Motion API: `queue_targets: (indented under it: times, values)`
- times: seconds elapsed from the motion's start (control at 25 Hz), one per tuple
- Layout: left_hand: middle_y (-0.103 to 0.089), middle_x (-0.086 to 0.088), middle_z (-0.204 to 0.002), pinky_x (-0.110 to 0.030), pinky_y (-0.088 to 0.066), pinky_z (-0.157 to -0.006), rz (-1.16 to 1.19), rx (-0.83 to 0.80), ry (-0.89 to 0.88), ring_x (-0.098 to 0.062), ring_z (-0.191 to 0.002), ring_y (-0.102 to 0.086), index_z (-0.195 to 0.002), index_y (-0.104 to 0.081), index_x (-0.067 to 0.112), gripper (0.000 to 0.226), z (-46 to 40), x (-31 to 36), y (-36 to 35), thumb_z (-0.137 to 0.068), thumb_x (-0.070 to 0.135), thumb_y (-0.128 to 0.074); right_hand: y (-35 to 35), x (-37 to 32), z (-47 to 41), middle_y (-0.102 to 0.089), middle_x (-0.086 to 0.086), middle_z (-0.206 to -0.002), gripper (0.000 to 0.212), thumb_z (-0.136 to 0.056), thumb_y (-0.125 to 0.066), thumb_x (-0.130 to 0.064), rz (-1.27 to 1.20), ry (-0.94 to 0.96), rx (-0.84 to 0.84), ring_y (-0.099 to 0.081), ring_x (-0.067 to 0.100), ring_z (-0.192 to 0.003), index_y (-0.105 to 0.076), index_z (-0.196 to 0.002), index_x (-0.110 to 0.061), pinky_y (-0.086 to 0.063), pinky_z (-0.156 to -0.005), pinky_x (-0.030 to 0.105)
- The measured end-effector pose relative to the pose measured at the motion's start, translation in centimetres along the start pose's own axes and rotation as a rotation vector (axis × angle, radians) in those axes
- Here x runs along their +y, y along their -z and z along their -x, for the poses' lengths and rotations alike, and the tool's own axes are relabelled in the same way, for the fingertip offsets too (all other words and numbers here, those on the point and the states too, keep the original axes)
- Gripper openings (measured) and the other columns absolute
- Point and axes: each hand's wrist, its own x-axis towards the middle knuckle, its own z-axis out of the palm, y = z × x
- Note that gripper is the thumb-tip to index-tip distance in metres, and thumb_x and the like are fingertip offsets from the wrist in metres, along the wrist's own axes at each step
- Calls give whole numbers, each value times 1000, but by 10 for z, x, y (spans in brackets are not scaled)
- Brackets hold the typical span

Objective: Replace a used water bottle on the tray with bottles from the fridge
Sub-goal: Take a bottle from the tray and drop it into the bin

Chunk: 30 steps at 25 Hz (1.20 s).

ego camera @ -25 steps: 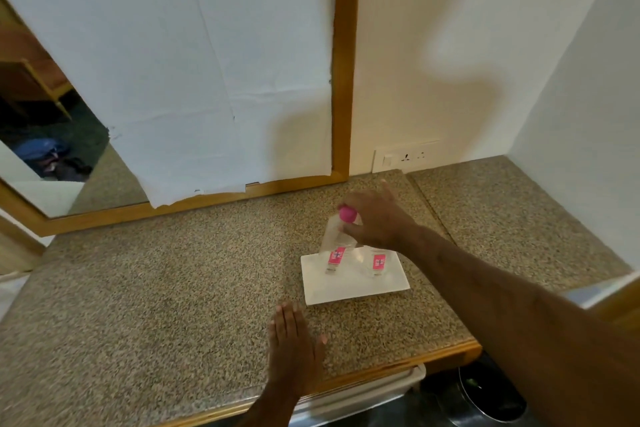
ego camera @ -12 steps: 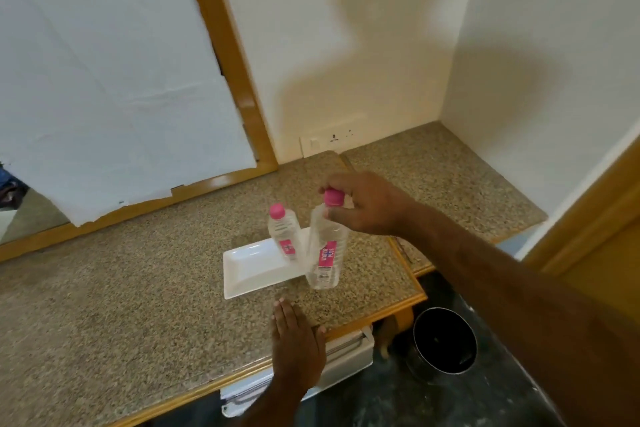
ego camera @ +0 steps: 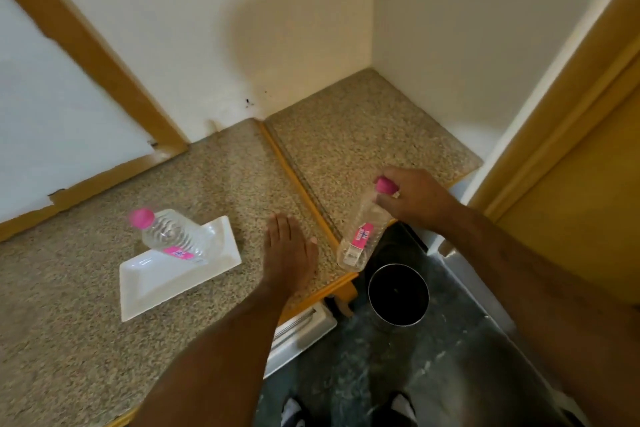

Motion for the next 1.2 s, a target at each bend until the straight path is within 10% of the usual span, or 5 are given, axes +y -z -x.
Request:
queue_targets:
  times: [0.64, 1.2]
  values:
    - [-22, -30, -154, -58, -18, -116, 22, 94, 1, -40, -145, -14, -144, -23, -3, 70, -14, -8, -29, -93, 45, -30, -208, 182, 50, -66, 15, -113, 28, -88, -55, -17, 237, -336, -417, -63, 32, -105, -59, -114, -8, -49, -91, 37]
    - [-13, -24, -158, -48, -7, -120, 31, 167, -20, -33, -148, -7, -148, -15, 2, 72, -15, -14, -45, -94, 49, -24, -398, 250, 74, -64, 24, -117, 41, -89, -56, -10, -49, -738, -175, -61, 44, -106, -50, -130, -6, -49, -88, 45]
